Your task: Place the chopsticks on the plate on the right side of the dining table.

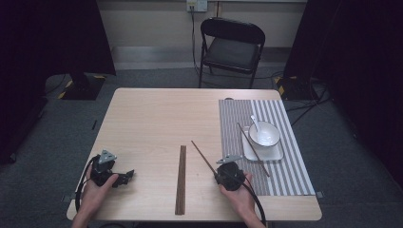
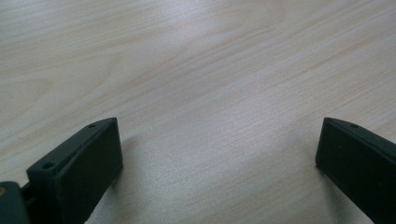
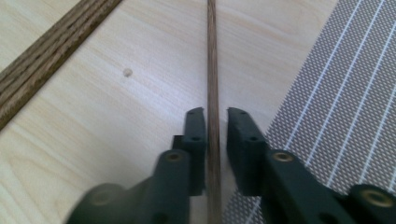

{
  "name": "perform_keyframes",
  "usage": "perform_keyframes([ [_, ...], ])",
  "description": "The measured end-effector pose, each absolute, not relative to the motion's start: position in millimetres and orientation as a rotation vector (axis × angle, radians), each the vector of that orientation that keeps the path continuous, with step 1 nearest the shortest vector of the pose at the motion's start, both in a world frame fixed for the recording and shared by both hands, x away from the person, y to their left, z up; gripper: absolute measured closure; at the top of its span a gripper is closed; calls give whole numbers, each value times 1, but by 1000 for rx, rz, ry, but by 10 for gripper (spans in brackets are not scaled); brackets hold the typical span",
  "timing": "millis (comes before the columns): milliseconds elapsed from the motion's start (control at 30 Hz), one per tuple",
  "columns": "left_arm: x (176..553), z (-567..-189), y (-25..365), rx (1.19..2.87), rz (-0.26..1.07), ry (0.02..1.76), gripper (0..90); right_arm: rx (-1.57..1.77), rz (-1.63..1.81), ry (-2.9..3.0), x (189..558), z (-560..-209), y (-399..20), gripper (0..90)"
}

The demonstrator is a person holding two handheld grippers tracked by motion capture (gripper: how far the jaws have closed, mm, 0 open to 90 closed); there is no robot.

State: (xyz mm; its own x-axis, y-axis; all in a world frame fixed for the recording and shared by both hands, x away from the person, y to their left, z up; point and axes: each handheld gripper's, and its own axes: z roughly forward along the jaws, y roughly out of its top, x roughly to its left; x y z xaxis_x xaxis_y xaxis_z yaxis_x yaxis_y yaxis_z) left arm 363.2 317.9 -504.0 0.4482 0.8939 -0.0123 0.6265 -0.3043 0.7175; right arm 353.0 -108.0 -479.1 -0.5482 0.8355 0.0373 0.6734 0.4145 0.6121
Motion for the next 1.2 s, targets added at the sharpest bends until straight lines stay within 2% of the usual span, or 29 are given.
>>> perform_keyframes([
  [233, 363, -504, 318, 2041, 522, 1268, 0, 1263, 858, 2378, 361, -482, -102, 748],
  [500, 363, -504, 318, 2043, 522, 1267, 0, 1265, 897, 2353, 368, -485, -105, 841],
  [1200, 363, -504, 318, 2042, 521, 1268, 0, 1263, 949, 2337, 367, -476, -115, 848],
])
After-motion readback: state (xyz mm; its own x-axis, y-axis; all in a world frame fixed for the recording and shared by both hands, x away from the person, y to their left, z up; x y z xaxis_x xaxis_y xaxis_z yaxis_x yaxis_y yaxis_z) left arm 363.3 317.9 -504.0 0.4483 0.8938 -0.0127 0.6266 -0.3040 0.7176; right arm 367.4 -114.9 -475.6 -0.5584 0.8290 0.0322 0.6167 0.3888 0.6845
